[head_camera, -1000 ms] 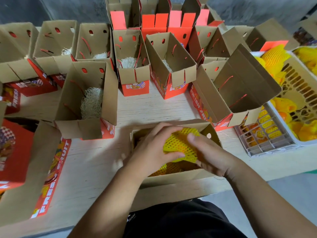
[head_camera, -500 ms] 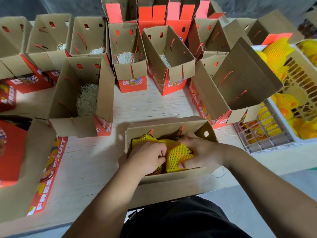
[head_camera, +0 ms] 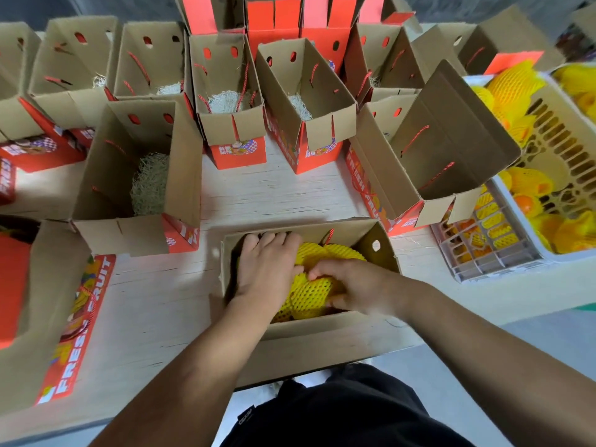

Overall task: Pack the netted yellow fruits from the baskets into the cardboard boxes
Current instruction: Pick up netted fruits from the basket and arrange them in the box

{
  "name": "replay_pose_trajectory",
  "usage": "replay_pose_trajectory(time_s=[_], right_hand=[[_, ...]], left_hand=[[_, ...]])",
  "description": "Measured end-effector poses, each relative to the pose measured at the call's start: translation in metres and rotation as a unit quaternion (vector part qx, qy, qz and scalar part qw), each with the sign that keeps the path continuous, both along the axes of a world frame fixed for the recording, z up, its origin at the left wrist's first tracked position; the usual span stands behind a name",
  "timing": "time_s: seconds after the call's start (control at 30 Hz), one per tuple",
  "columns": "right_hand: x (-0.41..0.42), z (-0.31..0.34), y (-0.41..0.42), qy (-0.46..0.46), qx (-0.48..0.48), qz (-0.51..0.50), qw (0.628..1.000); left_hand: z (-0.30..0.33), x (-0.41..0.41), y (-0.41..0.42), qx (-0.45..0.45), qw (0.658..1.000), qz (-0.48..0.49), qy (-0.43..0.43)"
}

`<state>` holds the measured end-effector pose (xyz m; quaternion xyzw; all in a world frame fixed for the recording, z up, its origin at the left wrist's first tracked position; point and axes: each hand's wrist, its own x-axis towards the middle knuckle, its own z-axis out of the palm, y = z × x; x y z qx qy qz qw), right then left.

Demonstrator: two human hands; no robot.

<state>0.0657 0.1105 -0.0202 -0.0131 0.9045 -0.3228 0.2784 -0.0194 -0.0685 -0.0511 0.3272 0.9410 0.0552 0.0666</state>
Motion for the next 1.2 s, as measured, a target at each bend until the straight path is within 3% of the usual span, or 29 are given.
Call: replay_pose_trajectory(time_s=[0.1,0.17,0.27,0.33,0.4,0.5,0.6,0.7,0.87,1.1,1.2], right_hand=[[-0.004,-0.005,-0.015,0.033,0.1,0.062,0.992],[-0.007,0.002,-0.007,0.035,0.11,0.062,0.991],[-0.004,0.013,0.017,0.028,0.112,-0.029,0.993],[-0.005,0.014,0.016,-0.051,0.202,0.028,0.978],[-0.009,0.004,0.003,-0.084,0.252,0.036,0.963],[-0.021,-0.007,-0.009,0.006,0.335,-0.014,0.942],[-0.017,-0.006,-0.004,0.061,0.374,-0.01,0.925],[0.006,0.003,0.007,0.1,0.348,0.007,0.932],[0.043,0.034,0.059,0.226,0.271,-0.119,0.928],[0.095,0.059,0.201,0.315,0.098,-0.331,0.884],[0.118,0.051,0.279,0.301,0.078,-0.381,0.871]], left_hand=[[0.009,0.003,-0.01,0.1,0.994,0.016,-0.03],[0.016,0.008,-0.019,0.187,0.98,0.011,-0.061],[0.019,0.017,-0.022,0.079,0.977,-0.08,-0.184],[0.02,0.018,-0.015,0.009,0.97,-0.069,-0.233],[0.02,0.013,-0.003,-0.035,0.975,-0.059,-0.213],[0.029,0.008,0.008,-0.137,0.973,-0.078,-0.171],[0.04,0.011,0.016,-0.131,0.977,-0.082,-0.148],[0.053,0.025,0.038,-0.041,0.988,-0.076,-0.127],[0.073,0.045,0.111,0.099,0.984,-0.099,-0.111],[0.085,0.085,0.275,0.291,0.931,-0.158,-0.154],[0.076,0.1,0.358,0.297,0.92,-0.179,-0.181]])
